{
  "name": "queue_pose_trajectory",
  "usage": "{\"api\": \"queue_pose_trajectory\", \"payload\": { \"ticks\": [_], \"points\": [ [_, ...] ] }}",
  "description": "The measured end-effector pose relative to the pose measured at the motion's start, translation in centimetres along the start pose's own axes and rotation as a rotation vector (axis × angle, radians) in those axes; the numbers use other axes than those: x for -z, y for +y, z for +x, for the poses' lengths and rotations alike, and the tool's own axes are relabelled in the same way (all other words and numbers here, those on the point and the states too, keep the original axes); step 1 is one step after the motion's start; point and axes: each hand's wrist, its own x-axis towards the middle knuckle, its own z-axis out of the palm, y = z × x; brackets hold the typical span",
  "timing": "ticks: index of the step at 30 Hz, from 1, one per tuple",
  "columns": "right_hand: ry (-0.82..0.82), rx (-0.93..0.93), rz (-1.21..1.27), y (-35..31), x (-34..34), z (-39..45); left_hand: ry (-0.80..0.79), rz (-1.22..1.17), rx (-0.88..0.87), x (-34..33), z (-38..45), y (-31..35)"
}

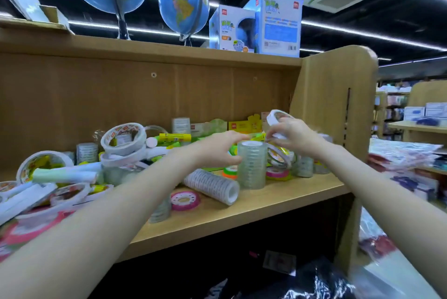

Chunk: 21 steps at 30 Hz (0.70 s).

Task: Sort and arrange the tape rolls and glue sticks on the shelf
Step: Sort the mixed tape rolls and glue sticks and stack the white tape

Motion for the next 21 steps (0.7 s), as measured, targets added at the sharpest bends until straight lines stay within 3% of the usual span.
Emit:
{"api": "queue_pose_trajectory", "payload": {
  "ticks": [3, 5, 10, 13, 19, 21],
  "points": [
    [-0.259, -0.016, -0.009, 0.2, -1.0, -0.2, -0.054, 0.051, -0.003, -1.4, 0.3, 0.0],
    [-0.286, -0.024, -0.005, 0.3, -1.3, -0.3, -0.049, 0.054, -0.01, -1.7, 0.4, -0.3],
    [0.063, -0.096, 0.196, -0.3, -0.2, 0.8, -0.036, 0.066, -0.019, -1.3, 0.3, -0.3],
    [0.199, -0.092, 0.319, -1.8, 2.0, 2.4, 0.057, 0.015, 0.025, 0.5, -0.5, -1.0],
    [0.129, 0.153, 0.441, -9.3, 2.6, 6.0, 0.289, 0.039, 0.277, 4.0, -5.1, -8.0],
    [0.087, 0.228, 0.414, -11.7, 1.2, 7.1, 0.288, 0.1, 0.389, 4.4, -7.1, -10.9]
  ]
}}
